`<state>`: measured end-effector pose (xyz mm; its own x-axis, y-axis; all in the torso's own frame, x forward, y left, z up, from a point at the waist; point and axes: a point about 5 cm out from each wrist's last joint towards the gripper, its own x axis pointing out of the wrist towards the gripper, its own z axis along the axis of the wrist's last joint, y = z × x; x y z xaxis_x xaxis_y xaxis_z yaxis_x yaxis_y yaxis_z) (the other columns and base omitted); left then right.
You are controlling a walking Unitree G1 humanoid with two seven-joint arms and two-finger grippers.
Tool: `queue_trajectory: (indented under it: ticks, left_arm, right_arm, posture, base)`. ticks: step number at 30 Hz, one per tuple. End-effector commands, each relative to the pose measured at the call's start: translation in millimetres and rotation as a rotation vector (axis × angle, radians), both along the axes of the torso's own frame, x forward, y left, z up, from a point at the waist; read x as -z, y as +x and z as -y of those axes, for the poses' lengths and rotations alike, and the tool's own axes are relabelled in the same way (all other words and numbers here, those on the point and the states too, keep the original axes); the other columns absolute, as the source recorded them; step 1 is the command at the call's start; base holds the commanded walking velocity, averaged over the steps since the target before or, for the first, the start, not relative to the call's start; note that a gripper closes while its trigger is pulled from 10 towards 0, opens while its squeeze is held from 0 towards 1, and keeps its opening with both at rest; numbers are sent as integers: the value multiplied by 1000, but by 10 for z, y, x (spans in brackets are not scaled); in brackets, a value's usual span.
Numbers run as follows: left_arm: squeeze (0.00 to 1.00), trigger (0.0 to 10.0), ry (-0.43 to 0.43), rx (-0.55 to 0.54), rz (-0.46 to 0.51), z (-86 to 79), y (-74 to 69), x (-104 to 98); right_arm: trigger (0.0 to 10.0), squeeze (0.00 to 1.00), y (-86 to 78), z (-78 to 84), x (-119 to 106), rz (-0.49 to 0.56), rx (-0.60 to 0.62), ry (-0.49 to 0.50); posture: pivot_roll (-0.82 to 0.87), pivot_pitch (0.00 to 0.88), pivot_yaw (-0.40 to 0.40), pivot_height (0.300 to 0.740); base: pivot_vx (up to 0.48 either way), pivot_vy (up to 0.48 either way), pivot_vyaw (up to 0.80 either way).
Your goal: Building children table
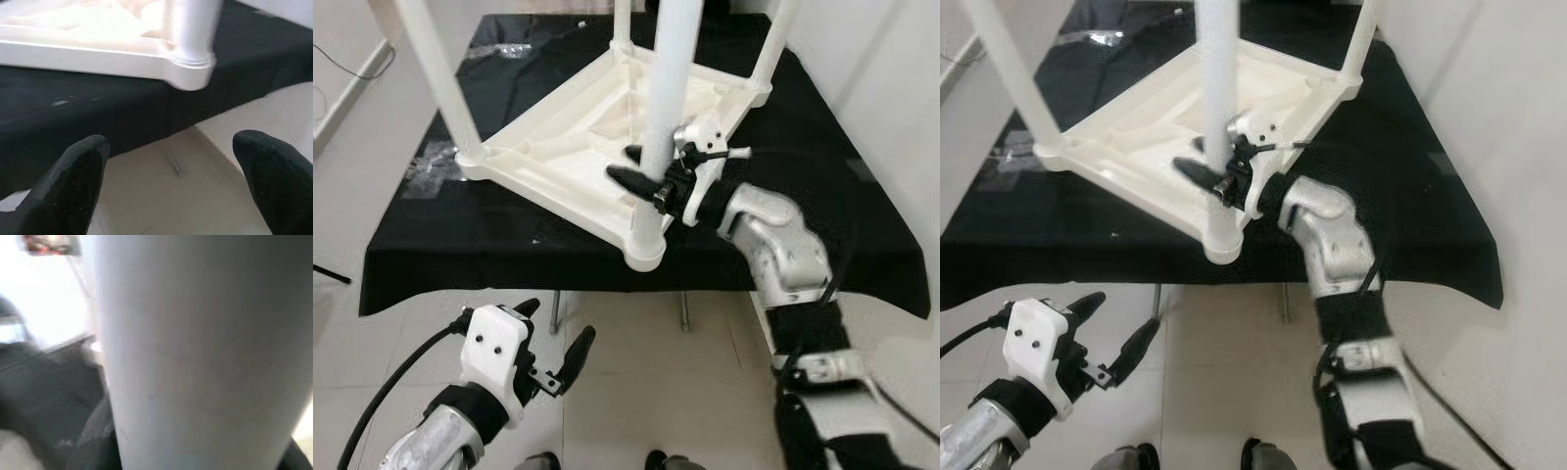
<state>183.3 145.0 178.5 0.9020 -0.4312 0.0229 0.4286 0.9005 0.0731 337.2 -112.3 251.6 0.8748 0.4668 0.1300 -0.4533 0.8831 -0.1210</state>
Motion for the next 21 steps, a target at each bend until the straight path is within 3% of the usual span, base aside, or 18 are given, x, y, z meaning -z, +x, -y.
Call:
queue_trajectory:
  ticks: [1, 2, 3, 4, 10, 11, 14, 15, 20, 21]
  left_arm:
    - [0, 10000, -2, 2, -14, -20, -4, 17]
    - [0, 10000, -10, 9, -12, -5, 16, 14]
    - [0, 10000, -10, 9, -12, -5, 16, 14]
    - [0, 10000, -21, 28, -2, 39, 57, -1]
    - [0, 10000, -15, 20, 8, 18, 77, -15]
    - [0, 10000, -11, 10, 12, -7, 82, -23]
    - [0, 10000, -9, -6, 16, -45, 82, -38]
    - [0, 10000, -10, -5, 14, -42, 78, -34]
    - [0, 10000, -14, 0, 10, -23, 61, -33]
    - [0, 10000, -16, 1, 9, -12, 54, -37]
  right_arm:
    - [0, 0, -88, 176, 422, -193, 206, -64]
    - [0, 0, -266, 73, 510, -206, 247, -47]
    - [0, 0, -266, 73, 510, -206, 247, -47]
    - [0, 0, -305, -239, 466, -188, 152, -10]
    - [0, 0, -230, -413, 376, -160, 80, 0]
    - [10000, 0, -199, -448, 338, -153, 64, 6]
    - [10000, 0, -153, -545, 182, -91, -66, 39]
    - [10000, 1000, -146, -566, 140, -77, -130, 50]
    - [10000, 1000, -159, -565, 20, -55, -283, 83]
    - [10000, 1000, -167, -542, -58, -33, -423, 82]
  posture:
    - [54, 243, -36, 740]
    - [42, 221, -27, 740]
    - [42, 221, -27, 740]
    - [50, 210, -36, 740]
    - [60, 210, -44, 740]
    - [62, 210, -44, 740]
    - [66, 217, -44, 740]
    - [66, 218, -44, 740]
    - [69, 229, -48, 740]
    - [71, 233, -50, 740]
  base:
    - [0, 0, 0]
    - [0, 0, 0]
    - [0, 0, 0]
    - [0, 0, 0]
    - [0, 0, 0]
    - [0, 0, 0]
    - [0, 0, 0]
    - [0, 0, 0]
    - [0, 0, 0]
    - [0, 0, 0]
